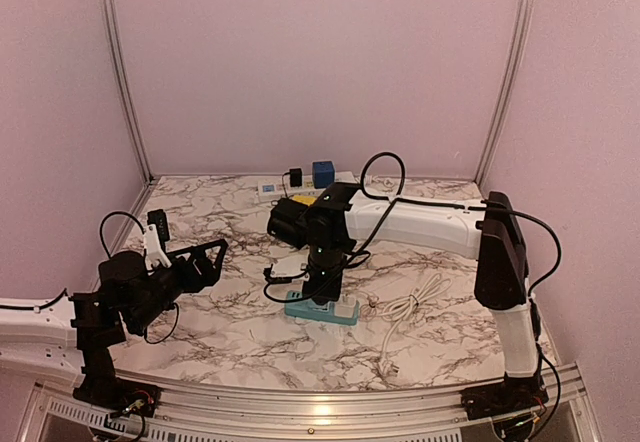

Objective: Insert the plug
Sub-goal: Insert the plug into the socket slot.

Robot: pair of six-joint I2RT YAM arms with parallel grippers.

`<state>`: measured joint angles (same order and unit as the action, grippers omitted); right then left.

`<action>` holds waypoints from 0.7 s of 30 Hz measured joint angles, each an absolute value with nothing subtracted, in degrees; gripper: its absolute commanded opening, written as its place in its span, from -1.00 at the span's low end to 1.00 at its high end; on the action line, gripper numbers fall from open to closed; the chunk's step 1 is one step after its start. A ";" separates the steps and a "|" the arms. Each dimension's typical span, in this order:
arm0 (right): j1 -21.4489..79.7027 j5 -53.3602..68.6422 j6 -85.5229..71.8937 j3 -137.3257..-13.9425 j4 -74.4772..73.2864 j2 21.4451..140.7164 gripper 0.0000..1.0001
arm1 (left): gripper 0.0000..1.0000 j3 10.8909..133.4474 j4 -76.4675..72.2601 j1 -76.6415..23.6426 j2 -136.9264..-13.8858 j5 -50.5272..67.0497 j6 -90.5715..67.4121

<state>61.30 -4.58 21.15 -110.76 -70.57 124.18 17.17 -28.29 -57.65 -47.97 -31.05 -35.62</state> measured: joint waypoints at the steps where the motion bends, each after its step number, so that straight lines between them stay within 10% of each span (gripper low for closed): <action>1: 61.30 -4.58 21.10 -110.76 -70.57 124.18 -1.00 | 0.98 17.17 -28.29 -57.65 -47.92 -31.11 -35.62; 21: 61.98 -4.95 20.49 -110.32 -71.00 123.96 -1.00 | 0.98 16.51 -28.36 -57.65 -46.78 -32.03 -35.92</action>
